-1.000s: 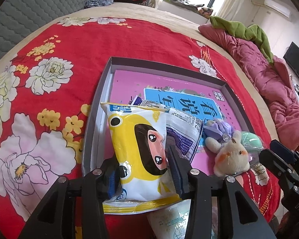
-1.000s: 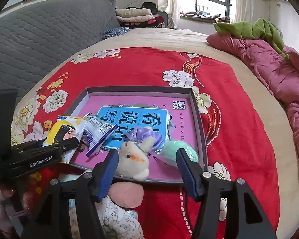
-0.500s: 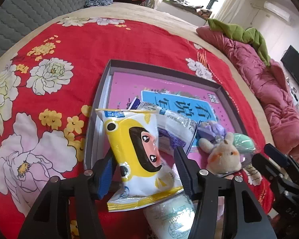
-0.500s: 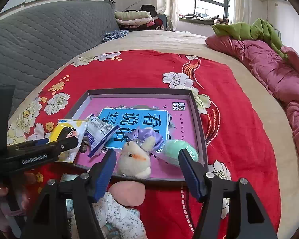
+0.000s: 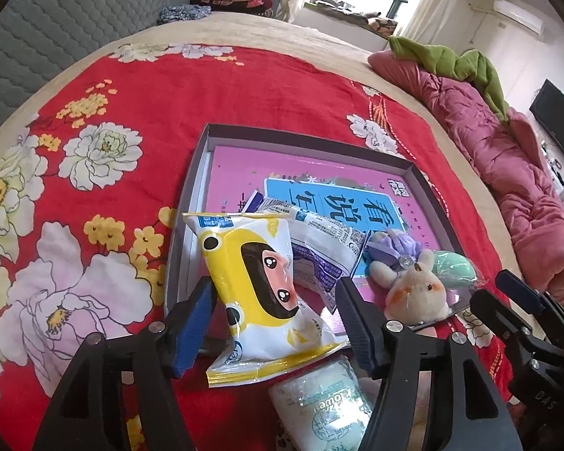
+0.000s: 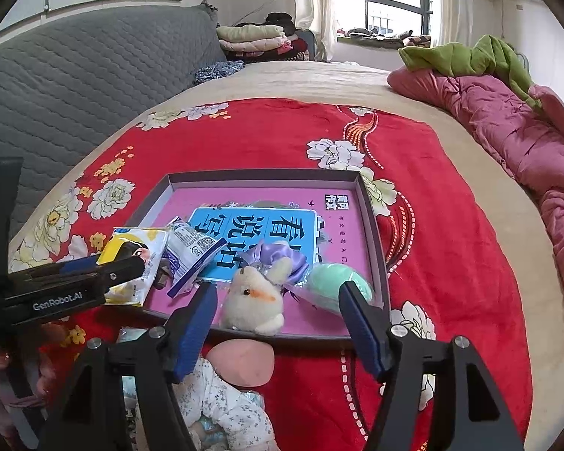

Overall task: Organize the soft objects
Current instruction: 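Open the right tool releasing the bunny while the left tool lowers and releases the yellow packet in the tray, then withdraw both tools toward the soft items lying beside the tray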

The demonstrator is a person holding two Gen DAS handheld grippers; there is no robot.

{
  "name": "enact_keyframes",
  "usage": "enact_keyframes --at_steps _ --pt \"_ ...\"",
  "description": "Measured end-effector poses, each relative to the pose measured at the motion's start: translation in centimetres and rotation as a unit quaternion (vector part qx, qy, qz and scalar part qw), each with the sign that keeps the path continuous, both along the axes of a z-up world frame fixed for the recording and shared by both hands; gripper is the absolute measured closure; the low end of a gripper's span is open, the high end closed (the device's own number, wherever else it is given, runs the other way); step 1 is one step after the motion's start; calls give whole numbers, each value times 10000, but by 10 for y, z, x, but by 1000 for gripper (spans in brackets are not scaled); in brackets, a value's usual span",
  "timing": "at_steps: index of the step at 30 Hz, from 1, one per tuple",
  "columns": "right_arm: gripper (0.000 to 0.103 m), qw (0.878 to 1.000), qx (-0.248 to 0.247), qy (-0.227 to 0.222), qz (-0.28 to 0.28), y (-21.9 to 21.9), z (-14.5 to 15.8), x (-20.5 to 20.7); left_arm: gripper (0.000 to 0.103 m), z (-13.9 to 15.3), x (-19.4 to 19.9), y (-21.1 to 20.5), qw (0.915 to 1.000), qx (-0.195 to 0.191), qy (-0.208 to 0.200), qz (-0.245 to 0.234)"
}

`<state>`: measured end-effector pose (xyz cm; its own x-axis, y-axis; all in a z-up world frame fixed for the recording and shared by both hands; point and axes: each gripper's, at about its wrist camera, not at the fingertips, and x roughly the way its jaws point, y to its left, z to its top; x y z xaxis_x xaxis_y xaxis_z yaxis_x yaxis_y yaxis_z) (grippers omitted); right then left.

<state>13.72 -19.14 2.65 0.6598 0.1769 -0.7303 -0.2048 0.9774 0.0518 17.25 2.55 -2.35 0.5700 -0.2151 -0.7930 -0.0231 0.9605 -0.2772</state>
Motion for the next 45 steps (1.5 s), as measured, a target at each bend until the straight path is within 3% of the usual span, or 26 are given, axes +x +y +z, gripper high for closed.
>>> enact_keyframes --at_steps 10,26,45 --pt "36 9999 73 -25 -67 -2 3 -1 28 14 -9 -2 9998 135 -130 2" --pt "35 9995 219 -196 -92 -9 20 -11 27 33 -36 -12 9994 110 -313 -25" --pt "34 9984 325 -415 214 -15 36 -39 27 51 -68 7 9992 146 -327 168"
